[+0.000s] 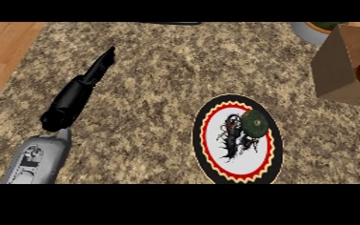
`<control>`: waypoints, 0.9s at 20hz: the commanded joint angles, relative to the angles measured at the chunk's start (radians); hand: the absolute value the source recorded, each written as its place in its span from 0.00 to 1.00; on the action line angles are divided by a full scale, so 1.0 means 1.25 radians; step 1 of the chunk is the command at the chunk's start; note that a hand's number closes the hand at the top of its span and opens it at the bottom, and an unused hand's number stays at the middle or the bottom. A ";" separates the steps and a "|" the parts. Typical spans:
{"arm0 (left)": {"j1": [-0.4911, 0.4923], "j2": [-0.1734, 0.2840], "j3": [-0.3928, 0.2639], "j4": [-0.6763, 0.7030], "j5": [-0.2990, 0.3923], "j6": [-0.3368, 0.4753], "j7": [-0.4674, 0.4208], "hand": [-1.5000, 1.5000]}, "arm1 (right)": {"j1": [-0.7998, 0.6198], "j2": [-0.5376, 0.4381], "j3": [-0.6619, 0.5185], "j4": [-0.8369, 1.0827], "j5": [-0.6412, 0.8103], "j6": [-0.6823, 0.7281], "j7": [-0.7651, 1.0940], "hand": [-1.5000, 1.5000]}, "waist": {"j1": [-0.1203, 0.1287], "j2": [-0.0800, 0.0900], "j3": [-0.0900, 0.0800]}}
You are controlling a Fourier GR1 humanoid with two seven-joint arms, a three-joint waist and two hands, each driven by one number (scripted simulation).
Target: Pick the tomato from the plate and place it in the cardboard box
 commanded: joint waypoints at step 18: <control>0.001 0.014 0.026 -0.007 0.012 -0.018 0.002 0.50 | -0.181 0.121 -0.123 0.416 -0.171 0.294 -0.284 0.00 | -0.007 -0.001 0.005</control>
